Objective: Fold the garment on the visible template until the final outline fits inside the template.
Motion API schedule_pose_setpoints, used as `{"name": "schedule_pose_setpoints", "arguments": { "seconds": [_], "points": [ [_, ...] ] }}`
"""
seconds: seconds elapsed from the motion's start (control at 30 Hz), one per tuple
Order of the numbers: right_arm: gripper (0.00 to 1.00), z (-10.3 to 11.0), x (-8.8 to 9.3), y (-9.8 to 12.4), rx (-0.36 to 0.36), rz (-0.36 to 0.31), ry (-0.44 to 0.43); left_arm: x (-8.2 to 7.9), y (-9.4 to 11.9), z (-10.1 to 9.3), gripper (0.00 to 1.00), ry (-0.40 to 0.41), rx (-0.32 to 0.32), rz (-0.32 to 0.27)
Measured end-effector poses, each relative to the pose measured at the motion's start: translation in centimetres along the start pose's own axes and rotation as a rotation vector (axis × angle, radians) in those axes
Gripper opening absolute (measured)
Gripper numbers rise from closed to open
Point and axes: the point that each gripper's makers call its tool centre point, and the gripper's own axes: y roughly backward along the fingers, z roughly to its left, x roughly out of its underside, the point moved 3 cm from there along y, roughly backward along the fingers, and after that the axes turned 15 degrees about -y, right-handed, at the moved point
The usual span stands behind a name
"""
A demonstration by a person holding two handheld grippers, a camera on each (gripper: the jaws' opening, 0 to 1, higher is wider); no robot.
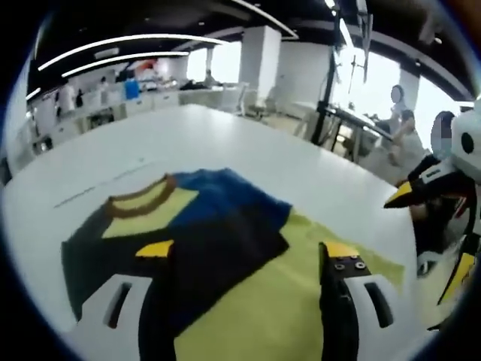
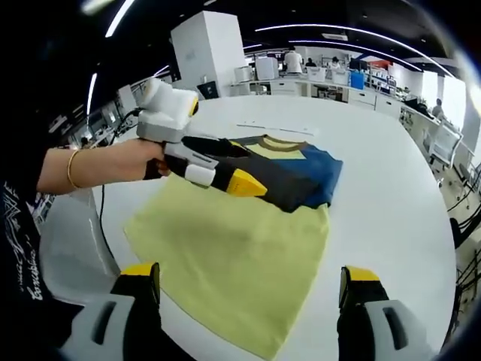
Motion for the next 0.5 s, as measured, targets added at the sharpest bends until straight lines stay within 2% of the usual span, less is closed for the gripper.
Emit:
{"name": "schedule_pose_setpoints", "arguments": {
  "seconds": [0.3,0.37,0.5],
  "points": [
    [0.99,-0.1,0.4,-0.3,-0.003,0.03,0.02,0.9,3.3,0.1,0.99,0.017,-0.003,0.018],
    [0.99,-0.1,0.6,-0.4,-0.005,0.034,0.02,1.0,4.1,0.1,0.99,0.012,-0.009,0.009],
    [0.99,0.0,0.7,-0.7,-0.01,0.04,0.014,1.9,5.6,0.5,0.99,0.015,-0.016,0.033]
  ]
}}
